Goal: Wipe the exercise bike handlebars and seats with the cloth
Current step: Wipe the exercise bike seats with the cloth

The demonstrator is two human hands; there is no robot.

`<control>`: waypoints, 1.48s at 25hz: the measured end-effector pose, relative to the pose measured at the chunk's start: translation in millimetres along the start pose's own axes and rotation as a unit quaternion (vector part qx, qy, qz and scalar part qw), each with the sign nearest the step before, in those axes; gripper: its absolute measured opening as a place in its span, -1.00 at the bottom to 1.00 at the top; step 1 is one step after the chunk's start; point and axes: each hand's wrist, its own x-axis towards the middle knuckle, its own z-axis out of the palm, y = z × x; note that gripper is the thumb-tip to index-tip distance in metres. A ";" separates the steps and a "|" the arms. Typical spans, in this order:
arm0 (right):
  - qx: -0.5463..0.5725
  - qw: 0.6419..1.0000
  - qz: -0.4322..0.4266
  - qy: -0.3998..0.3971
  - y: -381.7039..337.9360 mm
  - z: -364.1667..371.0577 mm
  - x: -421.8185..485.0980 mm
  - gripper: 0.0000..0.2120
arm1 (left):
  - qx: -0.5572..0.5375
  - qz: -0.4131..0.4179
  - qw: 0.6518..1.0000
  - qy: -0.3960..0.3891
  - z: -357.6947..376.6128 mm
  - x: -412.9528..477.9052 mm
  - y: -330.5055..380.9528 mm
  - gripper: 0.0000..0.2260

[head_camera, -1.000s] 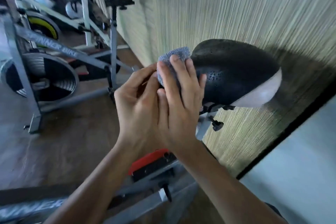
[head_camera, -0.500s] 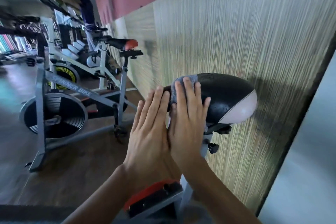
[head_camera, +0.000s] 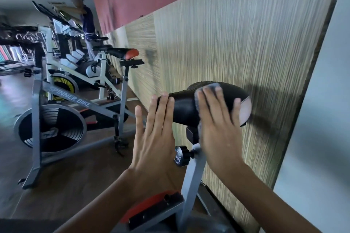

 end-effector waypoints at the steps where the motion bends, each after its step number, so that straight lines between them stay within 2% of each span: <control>1: -0.004 1.000 0.016 0.005 5.0 -3.3 -1.0 -0.41 | 0.011 0.001 1.000 0.001 0.4 1.9 4.0 -0.14; 6: 0.001 1.000 0.017 0.014 11.8 -8.4 -5.9 -0.47 | 0.044 0.025 0.998 0.027 5.9 7.5 24.2 -0.32; 9: 0.058 0.995 0.074 0.036 27.4 -12.9 -8.9 -0.41 | 0.045 0.021 0.999 0.009 6.7 7.3 27.4 -0.27; 12: 0.085 0.994 0.049 0.047 25.6 -10.8 -12.2 -0.49 | 0.049 0.030 0.998 0.003 7.6 5.5 32.2 -0.26; 15: 0.149 0.982 0.098 0.066 35.9 -11.1 -12.5 -0.52 | 0.049 0.033 0.998 0.003 7.5 5.5 38.0 -0.28; 18: 0.141 0.989 0.026 0.047 44.1 -13.0 -15.2 -0.51 | 0.045 0.051 0.998 0.005 7.0 7.9 46.6 -0.31; 22: 0.216 0.972 0.073 0.059 56.4 -13.8 -14.6 -0.55 | 0.032 0.049 0.998 -0.002 9.6 13.0 54.3 -0.22; 25: 0.189 0.981 -0.002 0.048 64.9 -12.2 -16.4 -0.57 | 0.049 0.057 0.997 0.001 14.0 13.8 52.8 -0.26; 28: 0.255 0.964 0.058 0.052 68.7 -14.2 -9.5 -0.60 | 0.063 0.060 0.996 0.000 17.4 13.8 50.3 -0.28; 31: 0.237 0.971 0.000 0.039 68.4 -12.9 -12.0 -0.60 | 0.058 0.059 0.997 0.004 17.9 14.0 52.1 -0.32; 35: 0.312 0.946 0.069 0.055 74.2 -14.2 -3.6 -0.63 | 0.058 0.055 0.997 0.002 16.8 14.2 53.5 -0.23; 37: 0.298 0.952 0.045 0.049 72.6 -14.4 -6.9 -0.62 | 0.050 0.049 0.998 0.000 15.8 13.9 54.1 -0.20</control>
